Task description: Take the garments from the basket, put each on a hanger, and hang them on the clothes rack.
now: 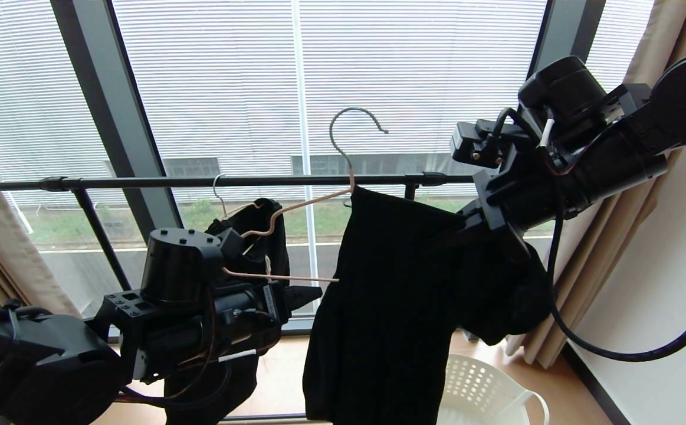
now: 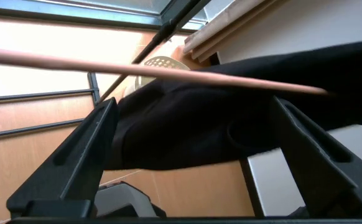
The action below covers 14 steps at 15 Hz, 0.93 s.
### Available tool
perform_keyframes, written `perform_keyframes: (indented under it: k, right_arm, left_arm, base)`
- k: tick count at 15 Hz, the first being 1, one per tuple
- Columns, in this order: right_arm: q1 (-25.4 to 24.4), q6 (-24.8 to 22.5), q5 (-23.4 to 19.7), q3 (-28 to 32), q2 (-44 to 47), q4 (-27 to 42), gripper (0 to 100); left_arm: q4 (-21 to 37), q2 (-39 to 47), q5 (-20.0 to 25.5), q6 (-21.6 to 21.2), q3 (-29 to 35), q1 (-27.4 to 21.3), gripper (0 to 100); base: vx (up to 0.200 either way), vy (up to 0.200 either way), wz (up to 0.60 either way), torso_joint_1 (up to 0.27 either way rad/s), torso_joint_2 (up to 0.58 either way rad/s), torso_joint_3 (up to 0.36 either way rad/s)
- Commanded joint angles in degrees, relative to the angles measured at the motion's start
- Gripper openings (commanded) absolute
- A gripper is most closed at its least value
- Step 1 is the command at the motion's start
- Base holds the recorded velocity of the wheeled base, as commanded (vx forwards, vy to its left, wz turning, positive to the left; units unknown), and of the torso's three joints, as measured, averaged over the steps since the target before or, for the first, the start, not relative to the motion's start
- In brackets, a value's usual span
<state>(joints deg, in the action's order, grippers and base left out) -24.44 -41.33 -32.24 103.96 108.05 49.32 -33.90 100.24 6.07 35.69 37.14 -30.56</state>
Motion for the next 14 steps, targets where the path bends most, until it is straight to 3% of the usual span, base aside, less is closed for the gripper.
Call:
perform_keyframes:
  k: [1,14]
  right_arm:
    - [-0.17,-0.07,-0.1,-0.34,-0.55,-0.02,0]
    - [-0.61,-0.07,-0.19,-0.87,-1.08,-0.46,0]
  left_arm:
    - [-0.02,1.09,-0.01,-0.01,0.56,-0.46,100]
    - [-0.2,3.73,-1.32,-0.27,1.79,-3.45,100]
  base:
    - [0.0,0.0,0.0,0.0,0.0,0.0]
    - [0.0,0.0,0.0,0.0,0.0,0.0]
